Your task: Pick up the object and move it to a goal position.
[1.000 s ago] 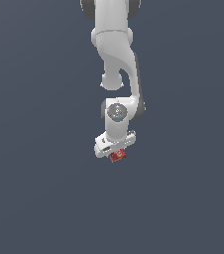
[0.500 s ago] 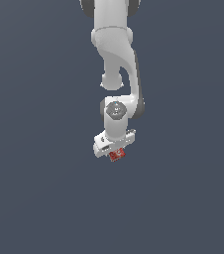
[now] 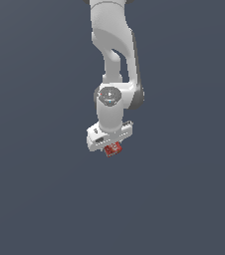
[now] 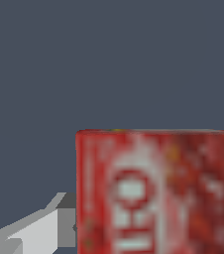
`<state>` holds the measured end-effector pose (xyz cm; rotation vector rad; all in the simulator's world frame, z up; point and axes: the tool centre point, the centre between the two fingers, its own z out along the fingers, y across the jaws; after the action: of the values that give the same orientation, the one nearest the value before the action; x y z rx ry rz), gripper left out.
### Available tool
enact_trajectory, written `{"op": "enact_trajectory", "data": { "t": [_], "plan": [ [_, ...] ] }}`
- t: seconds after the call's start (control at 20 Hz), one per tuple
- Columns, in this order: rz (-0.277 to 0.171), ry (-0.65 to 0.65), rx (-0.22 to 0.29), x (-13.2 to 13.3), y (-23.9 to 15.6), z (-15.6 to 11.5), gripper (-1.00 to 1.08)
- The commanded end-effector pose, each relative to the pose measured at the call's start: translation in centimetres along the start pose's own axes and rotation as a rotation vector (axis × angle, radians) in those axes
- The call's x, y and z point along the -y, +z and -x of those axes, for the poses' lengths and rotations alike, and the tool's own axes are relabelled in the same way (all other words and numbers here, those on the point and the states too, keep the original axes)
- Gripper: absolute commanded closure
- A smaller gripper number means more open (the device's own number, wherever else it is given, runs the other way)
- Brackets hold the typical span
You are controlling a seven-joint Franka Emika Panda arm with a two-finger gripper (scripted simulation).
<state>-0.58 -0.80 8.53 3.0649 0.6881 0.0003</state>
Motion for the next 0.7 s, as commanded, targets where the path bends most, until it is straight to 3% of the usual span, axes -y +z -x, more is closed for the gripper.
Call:
{"op": "enact_trajectory", "data": {
  "t": [0.0,0.65],
  "plan": [
    [0.000,0.000,-0.001,-0.8,-2.4,0.3,1.08],
    [-0.002,-0.001,-0.001,-5.6,-17.2,2.4,1.08]
  ]
}}
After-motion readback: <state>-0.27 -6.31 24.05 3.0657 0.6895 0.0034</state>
